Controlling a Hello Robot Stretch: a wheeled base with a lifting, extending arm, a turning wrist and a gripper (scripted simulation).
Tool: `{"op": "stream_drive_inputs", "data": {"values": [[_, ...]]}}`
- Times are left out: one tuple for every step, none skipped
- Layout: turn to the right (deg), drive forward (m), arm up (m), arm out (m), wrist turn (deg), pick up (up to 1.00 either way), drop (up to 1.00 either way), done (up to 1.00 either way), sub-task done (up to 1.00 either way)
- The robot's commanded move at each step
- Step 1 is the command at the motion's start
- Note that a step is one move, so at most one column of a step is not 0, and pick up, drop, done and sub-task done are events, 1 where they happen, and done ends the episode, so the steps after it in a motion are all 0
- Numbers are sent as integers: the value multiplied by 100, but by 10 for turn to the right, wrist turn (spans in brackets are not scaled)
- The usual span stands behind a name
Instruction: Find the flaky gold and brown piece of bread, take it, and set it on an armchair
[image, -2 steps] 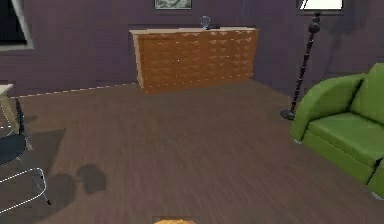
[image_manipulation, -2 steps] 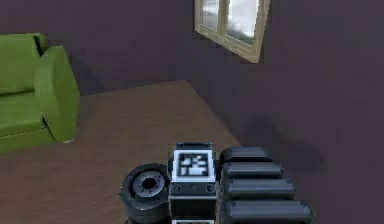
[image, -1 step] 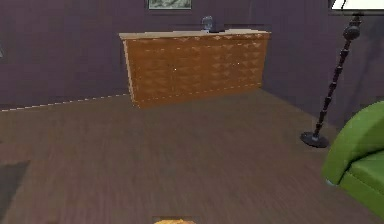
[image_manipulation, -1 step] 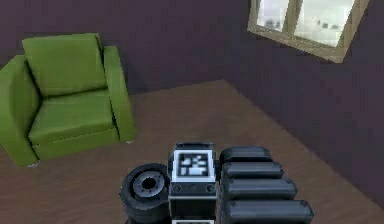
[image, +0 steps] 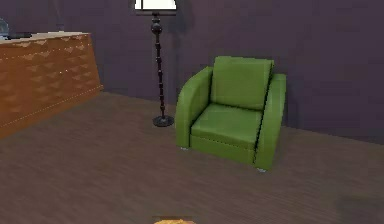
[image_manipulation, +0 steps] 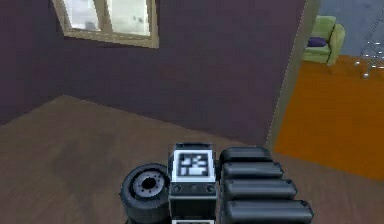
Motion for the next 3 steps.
{"op": "stream_drive_inputs", "data": {"values": [[30,0,0,0,0,0,0,0,0],[0,100,0,0,0,0,0,0,0],[30,0,0,0,0,0,0,0,0]]}}
